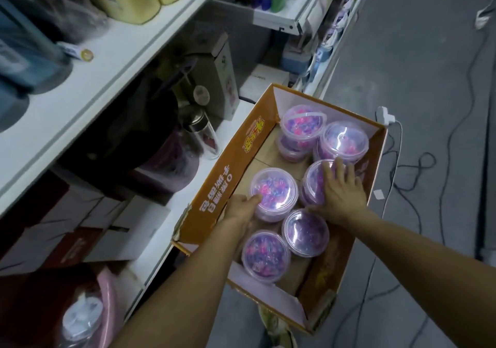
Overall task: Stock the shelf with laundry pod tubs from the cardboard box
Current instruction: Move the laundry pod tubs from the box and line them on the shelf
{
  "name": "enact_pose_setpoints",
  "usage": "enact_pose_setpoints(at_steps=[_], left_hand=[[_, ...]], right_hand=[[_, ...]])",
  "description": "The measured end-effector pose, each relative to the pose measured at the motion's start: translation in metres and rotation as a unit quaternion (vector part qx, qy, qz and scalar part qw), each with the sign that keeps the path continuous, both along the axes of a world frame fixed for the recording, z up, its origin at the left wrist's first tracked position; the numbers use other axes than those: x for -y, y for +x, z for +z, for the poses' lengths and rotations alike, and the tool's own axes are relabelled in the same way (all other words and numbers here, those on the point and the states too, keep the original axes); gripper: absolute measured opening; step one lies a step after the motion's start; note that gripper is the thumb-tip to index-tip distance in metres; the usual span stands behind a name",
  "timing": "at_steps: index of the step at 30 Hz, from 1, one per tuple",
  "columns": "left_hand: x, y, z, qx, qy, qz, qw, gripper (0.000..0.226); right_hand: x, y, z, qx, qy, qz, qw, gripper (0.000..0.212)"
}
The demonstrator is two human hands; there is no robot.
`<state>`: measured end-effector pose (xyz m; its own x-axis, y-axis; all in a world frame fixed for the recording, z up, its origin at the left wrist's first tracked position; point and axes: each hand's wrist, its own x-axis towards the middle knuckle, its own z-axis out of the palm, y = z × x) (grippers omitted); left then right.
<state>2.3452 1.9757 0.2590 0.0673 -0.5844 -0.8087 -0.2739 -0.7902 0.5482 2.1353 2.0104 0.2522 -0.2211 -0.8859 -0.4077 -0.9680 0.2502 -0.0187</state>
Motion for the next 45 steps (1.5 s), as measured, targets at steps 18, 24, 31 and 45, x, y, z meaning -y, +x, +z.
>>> enact_pose_setpoints(at_steps=[18, 24, 31, 45], left_hand=[[-0.035, 0.035, 0.031, -0.105, 0.002, 0.067, 0.992, 0.039], [-0.098, 0.057, 0.089, -0.127, -0.054, 0.151, 0.979, 0.042], [-0.226, 0.095, 0.181, -0.167, -0.132, 0.152, 0.965, 0.036], [-0.464, 0.226, 0.325, -0.156, -0.247, 0.190, 0.937, 0.049]], right_hand=[[-0.015, 0.001, 0.062, 0.314, -0.034, -0.159, 0.935, 0.077], [-0.050, 0.015, 0.124, 0.458, -0.038, -0.177, 0.870, 0.064], [-0.158, 0.051, 0.212, 0.499, -0.101, -0.099, 0.855, 0.060], [-0.349, 0.180, 0.382, 0.511, -0.205, 0.118, 0.826, 0.005]])
